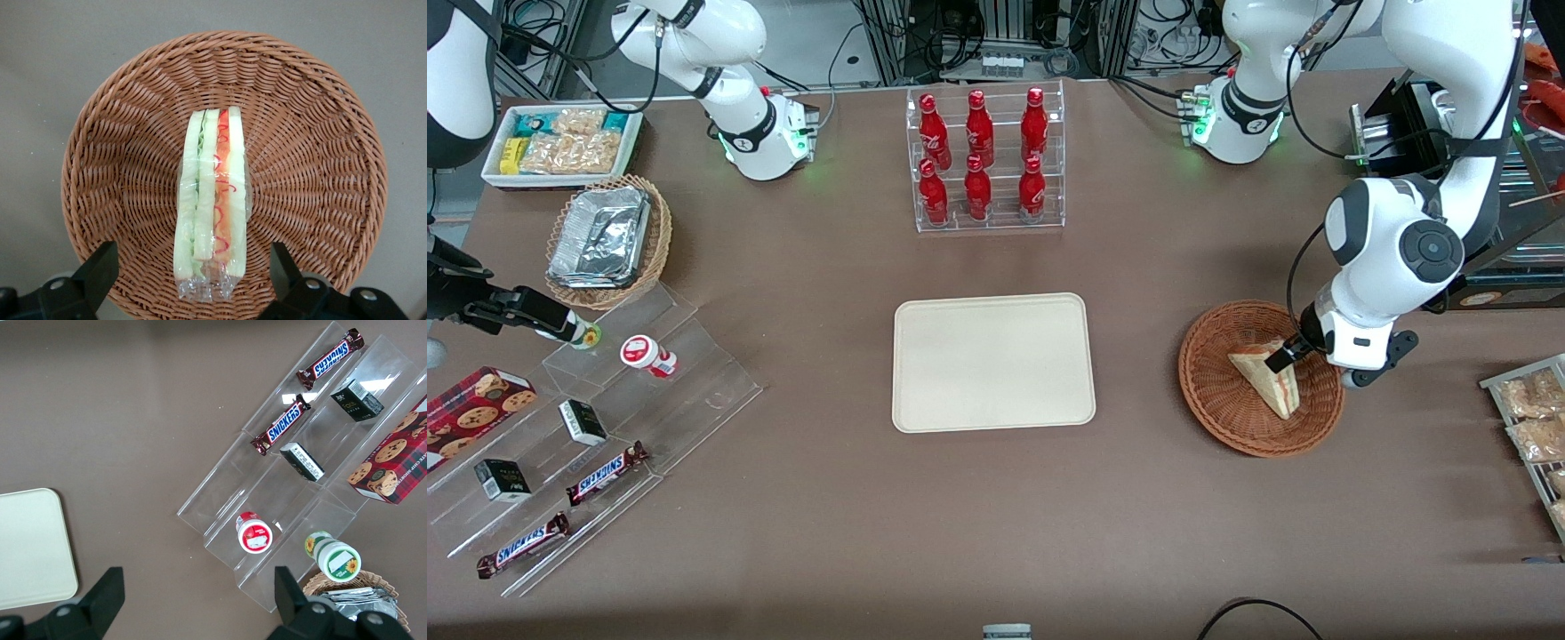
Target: Place sandwich from basket to tray
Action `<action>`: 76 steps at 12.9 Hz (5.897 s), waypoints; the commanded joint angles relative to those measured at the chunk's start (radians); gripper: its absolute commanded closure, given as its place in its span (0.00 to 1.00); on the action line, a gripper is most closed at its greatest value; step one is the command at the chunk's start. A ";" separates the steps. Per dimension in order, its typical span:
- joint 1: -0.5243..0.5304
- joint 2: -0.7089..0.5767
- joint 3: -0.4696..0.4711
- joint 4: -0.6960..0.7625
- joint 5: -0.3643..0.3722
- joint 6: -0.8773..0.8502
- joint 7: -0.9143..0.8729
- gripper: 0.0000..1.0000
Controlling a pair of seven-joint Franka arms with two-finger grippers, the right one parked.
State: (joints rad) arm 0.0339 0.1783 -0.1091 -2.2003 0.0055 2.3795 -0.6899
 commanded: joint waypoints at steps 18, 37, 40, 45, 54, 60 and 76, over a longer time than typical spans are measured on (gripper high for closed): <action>-0.009 0.076 -0.014 0.100 0.014 -0.102 0.051 1.00; -0.587 0.495 -0.047 0.743 0.005 -0.336 -0.097 1.00; -0.653 0.561 -0.046 0.827 0.010 -0.336 -0.178 1.00; -0.719 0.644 -0.038 0.933 0.013 -0.336 -0.247 1.00; -0.744 0.675 -0.038 0.941 0.044 -0.335 -0.321 0.73; -0.743 0.653 -0.038 0.941 0.047 -0.342 -0.324 0.00; -0.585 0.357 0.039 0.871 0.010 -0.661 0.014 0.00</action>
State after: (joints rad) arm -0.5983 0.6312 -0.0699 -1.2209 0.0358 1.7233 -0.7689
